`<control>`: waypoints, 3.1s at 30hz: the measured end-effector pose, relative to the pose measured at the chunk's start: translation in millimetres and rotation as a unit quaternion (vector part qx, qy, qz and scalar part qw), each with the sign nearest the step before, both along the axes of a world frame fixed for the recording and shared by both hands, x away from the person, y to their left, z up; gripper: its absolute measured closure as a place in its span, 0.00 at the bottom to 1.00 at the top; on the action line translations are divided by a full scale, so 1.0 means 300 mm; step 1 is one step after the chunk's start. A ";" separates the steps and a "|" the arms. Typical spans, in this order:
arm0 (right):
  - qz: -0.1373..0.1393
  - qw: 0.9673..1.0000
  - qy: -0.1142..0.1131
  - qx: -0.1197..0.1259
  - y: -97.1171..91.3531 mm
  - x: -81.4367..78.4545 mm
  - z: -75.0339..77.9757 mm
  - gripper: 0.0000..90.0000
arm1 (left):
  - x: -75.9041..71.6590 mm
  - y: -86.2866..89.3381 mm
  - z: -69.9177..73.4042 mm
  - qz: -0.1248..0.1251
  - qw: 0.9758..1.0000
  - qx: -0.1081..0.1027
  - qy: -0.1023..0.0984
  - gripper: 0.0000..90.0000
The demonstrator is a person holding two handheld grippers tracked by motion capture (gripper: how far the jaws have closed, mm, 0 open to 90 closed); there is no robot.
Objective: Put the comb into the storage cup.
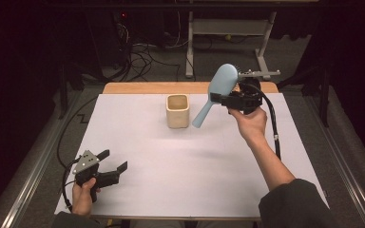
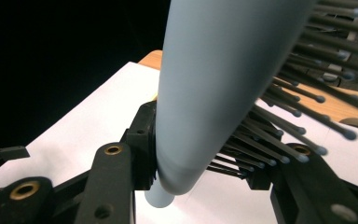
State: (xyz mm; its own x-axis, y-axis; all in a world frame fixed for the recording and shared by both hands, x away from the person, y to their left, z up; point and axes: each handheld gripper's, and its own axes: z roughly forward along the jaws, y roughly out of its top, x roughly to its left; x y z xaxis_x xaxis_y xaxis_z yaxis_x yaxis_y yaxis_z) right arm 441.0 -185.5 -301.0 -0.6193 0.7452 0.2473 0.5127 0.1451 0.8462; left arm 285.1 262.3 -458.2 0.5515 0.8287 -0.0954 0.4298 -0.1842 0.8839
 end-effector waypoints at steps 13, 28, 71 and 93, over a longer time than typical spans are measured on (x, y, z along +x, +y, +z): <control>-0.004 1.000 -0.003 -0.002 0.038 0.037 0.023 0.63 | 0.001 -0.002 0.000 -0.004 1.000 0.000 0.003 0.18; -0.015 1.000 0.001 -0.005 0.068 0.081 0.033 0.63 | 0.002 0.000 0.001 -0.006 1.000 0.002 0.003 0.18; -0.041 0.999 0.006 -0.019 0.188 0.205 0.050 0.62 | 0.001 -0.006 0.000 -0.018 1.000 0.012 0.004 0.18; -0.041 0.998 0.012 -0.036 0.246 0.237 0.006 0.62 | 0.000 -0.008 -0.001 -0.019 1.000 0.009 0.004 0.18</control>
State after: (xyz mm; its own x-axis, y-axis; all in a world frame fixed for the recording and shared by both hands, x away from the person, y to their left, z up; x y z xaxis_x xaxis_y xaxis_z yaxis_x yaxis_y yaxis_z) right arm 512.2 -111.6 -299.3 -0.5509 0.8092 0.2043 0.5445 0.1630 0.8228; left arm 285.1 259.9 -458.5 0.5826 0.8083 -0.0851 0.4286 -0.2166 0.8771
